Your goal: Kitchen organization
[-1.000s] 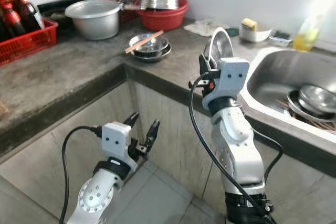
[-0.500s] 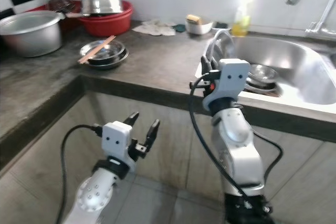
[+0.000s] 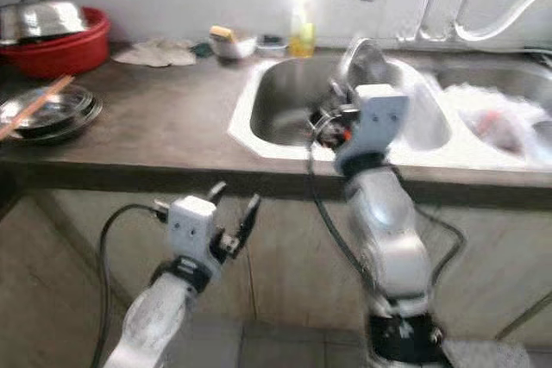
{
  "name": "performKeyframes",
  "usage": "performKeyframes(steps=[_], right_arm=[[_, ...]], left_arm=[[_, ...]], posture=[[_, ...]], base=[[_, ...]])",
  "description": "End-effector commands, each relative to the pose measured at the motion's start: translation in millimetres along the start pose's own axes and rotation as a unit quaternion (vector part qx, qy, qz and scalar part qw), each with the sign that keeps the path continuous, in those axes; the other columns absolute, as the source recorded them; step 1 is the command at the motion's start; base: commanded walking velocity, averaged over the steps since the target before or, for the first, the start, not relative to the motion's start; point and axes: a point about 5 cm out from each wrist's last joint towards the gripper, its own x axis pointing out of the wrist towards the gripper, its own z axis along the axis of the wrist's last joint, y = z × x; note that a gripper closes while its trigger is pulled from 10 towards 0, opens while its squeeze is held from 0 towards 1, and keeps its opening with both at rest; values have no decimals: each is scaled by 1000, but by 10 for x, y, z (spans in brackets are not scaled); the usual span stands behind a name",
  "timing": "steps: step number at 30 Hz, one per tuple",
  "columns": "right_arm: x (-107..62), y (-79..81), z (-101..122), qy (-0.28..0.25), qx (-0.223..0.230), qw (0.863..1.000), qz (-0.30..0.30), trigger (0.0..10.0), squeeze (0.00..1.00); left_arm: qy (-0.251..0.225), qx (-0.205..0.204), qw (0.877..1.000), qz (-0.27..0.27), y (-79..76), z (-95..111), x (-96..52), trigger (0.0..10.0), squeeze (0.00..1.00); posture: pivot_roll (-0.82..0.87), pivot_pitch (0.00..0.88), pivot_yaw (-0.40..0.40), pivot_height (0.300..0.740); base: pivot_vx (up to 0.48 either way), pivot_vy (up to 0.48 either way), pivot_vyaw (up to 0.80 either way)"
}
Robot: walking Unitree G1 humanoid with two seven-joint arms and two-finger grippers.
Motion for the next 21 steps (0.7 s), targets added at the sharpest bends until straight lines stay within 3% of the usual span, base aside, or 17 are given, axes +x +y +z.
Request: performKeyframes(steps=[1,7,8,9,18,21], right_arm=[[-1,-43,105,-24,-15,1000,-2,0,0],[46,-59,133,-25,-30,999,4,0,0],[57,-61,137,-24,-34,999,6,588,0],[72,-63,144,-24,-38,999,11,10000,0],[135,-96,208,-33,-77,996,24,10000,0],[165,-105,227,-33,-85,996,27,10000,0]], left_arm=[[-10,-1,1000,-1,-25,45,13,10000,0],[-9,-1,1000,3,-14,42,13,10000,0],[-9,-1,1000,3,-14,41,13,10000,0],[-9,-1,1000,3,-16,40,12,10000,0],[-12,0,1000,6,-1,48,23,10000,0],[-15,-14,1000,8,-2,53,28,10000,0]], posture=[[95,32,-3,740],[97,26,-7,740],[95,24,-5,740],[94,21,-8,740],[95,15,-12,740],[96,12,-13,740]], base=[[386,-277,0],[434,-42,0],[461,0,0],[480,0,0],[480,0,0],[160,0,800]])
